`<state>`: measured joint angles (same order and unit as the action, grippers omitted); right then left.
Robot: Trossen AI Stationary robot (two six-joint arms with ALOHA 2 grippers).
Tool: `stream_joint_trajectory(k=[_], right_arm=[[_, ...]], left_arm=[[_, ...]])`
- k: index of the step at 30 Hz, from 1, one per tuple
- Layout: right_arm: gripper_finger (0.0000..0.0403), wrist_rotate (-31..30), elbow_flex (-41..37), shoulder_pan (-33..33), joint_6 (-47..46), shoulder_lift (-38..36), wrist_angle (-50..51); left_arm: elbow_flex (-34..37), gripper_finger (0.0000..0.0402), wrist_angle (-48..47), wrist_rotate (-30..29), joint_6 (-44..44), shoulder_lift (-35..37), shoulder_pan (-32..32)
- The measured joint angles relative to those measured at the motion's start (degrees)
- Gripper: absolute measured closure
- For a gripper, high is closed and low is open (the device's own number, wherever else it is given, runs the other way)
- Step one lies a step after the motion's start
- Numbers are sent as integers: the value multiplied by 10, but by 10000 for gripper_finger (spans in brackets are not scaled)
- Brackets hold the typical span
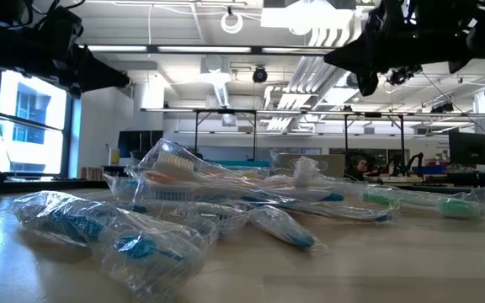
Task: Pick & Place Toothbrushes
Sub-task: Put the orange toothbrush into the dark blue bin
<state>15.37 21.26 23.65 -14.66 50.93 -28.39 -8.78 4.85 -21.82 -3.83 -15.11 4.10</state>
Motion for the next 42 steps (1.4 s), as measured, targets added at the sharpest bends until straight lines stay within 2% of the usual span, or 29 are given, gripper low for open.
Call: stream_joint_trajectory(k=[8, 11, 17, 21, 26, 28, 35, 42], right_arm=[[399, -195, 0, -131, 72, 2, 24], [399, -266, 3, -168, 71, 2, 41], [400, -366, 68, -230, 27, 31, 204], [400, -369, 93, -247, 13, 77, 282], [401, -276, 92, -260, 9, 128, 321], [401, -256, 92, -265, 9, 143, 327], [401, -259, 92, -271, 8, 179, 326], [401, -259, 92, -270, 9, 181, 314]], left_arm=[[0, 400, -18, 1, -25, 0, 0], [0, 400, -18, 1, -25, 0, 0], [0, 400, -18, 2, -25, 0, 0], [0, 400, -17, 2, -25, 0, 0], [0, 400, -18, 2, -25, 0, 0], [0, 400, -18, 2, -25, 0, 0], [0, 400, -18, 2, -25, 0, 0], [0, 400, -20, 2, -25, 0, 0]])
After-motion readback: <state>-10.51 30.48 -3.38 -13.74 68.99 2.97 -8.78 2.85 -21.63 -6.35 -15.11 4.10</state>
